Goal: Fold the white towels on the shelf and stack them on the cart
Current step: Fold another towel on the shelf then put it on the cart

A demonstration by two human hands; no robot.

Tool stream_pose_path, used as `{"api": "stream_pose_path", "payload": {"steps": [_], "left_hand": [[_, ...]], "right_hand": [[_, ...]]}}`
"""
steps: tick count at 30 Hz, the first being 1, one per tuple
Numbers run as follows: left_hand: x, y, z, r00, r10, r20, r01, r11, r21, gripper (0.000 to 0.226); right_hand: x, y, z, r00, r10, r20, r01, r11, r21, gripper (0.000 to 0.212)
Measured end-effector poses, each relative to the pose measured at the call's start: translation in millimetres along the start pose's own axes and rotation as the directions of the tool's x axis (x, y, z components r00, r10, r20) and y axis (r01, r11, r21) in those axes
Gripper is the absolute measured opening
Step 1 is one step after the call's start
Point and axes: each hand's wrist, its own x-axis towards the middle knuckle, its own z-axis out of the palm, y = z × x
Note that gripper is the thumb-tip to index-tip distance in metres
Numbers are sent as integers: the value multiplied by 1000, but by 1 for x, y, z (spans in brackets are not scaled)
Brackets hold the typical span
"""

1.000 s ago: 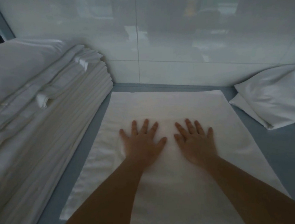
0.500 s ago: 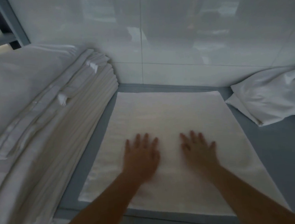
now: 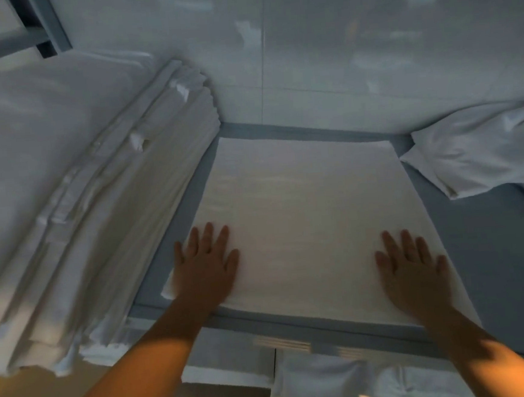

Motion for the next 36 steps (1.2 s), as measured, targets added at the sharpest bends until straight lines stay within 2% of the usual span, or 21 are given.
{"api": "stream_pose_path", "payload": {"steps": [2, 4, 6, 8, 13, 18, 24, 28, 29, 31, 33, 35, 36], "left_hand": [[-10, 24, -2, 1000, -14, -19, 14, 1000, -2, 58], [-28, 66, -3, 984, 150, -96, -154, 988, -33, 56], [-42, 100, 3, 942, 317, -111, -323, 946, -38, 57], [-47, 109, 11, 950, 309, -49, -310, 951, -14, 59], [-40, 77, 17, 988, 143, -50, -142, 990, 25, 74], [-37, 37, 17, 998, 62, -33, -61, 998, 17, 79], [-39, 2, 8, 1000, -13, -7, 13, 1000, -8, 92], [-35, 9, 4, 995, -77, 59, 78, 997, -21, 85], [-34, 20, 5, 996, -76, 49, 77, 997, -7, 82], [-34, 49, 9, 1000, 6, 25, -7, 1000, 24, 77], [-35, 74, 15, 996, 90, 17, -90, 995, 31, 75], [-29, 80, 16, 997, 83, 9, -83, 996, 15, 80], [-23, 77, 16, 998, 60, 1, -60, 998, -6, 82]], "right_hand": [[-4, -19, -2, 999, 36, 17, -37, 999, 30, 54], [-18, -56, 5, 993, -117, -15, 117, 993, -12, 53], [-41, -90, 21, 938, -342, -59, 338, 939, -64, 53], [-54, -97, 29, 915, -398, -73, 392, 917, -75, 53], [-48, -32, 25, 971, -214, -108, 202, 973, -113, 56], [-45, 30, 13, 1000, -28, 0, 28, 999, -33, 66], [-49, 48, 3, 998, 62, 32, -63, 997, 36, 72], [-51, 39, 2, 988, 146, 47, -147, 989, 11, 74], [-51, 31, 3, 996, 93, 16, -92, 995, -38, 70], [-52, 3, 8, 988, -145, -42, 140, 984, -107, 60], [-50, -32, 13, 922, -386, -29, 383, 920, -85, 54], [-42, -57, 15, 863, -505, 3, 504, 861, -66, 53], [-33, -62, 15, 864, -504, 14, 503, 861, -73, 53]]}}
